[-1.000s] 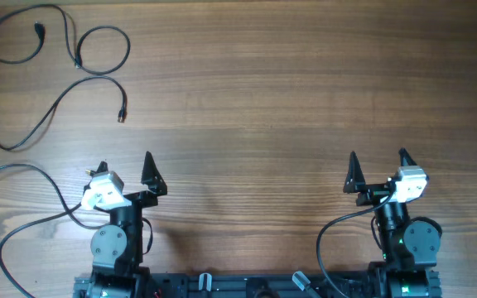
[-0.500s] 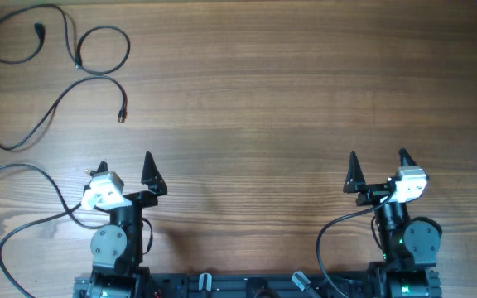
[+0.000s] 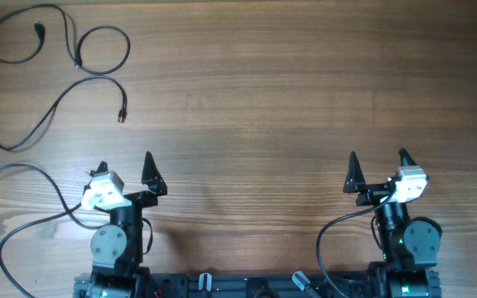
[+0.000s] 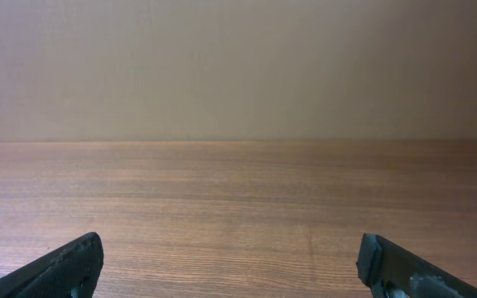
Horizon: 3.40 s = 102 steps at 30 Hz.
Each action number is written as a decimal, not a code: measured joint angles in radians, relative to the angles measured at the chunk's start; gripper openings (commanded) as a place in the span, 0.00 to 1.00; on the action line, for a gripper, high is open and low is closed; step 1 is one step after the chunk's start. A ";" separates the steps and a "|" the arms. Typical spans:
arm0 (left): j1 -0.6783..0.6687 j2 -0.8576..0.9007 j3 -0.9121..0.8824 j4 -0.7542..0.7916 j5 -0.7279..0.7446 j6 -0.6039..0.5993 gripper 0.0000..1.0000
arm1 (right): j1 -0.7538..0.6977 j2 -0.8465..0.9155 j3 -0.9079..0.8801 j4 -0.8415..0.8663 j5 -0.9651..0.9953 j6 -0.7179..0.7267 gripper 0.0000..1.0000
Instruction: Untangle cables
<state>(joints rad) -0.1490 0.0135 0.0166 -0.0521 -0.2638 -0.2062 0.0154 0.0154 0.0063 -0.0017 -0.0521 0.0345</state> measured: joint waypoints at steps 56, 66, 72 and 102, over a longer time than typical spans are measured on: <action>0.000 0.000 0.000 0.000 0.000 0.003 1.00 | 0.017 0.000 0.000 0.000 0.000 0.000 1.00; 0.000 0.000 0.000 0.000 0.000 0.003 1.00 | 0.017 0.000 0.000 0.000 0.000 0.000 1.00; 0.000 0.000 0.000 0.000 0.000 0.003 1.00 | 0.017 0.000 0.000 0.000 0.000 0.000 1.00; 0.000 0.000 0.000 0.000 0.000 0.003 1.00 | 0.017 0.000 0.000 0.000 0.000 0.000 1.00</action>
<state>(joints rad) -0.1490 0.0135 0.0166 -0.0521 -0.2638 -0.2028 0.0322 0.0154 0.0063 -0.0017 -0.0521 0.0349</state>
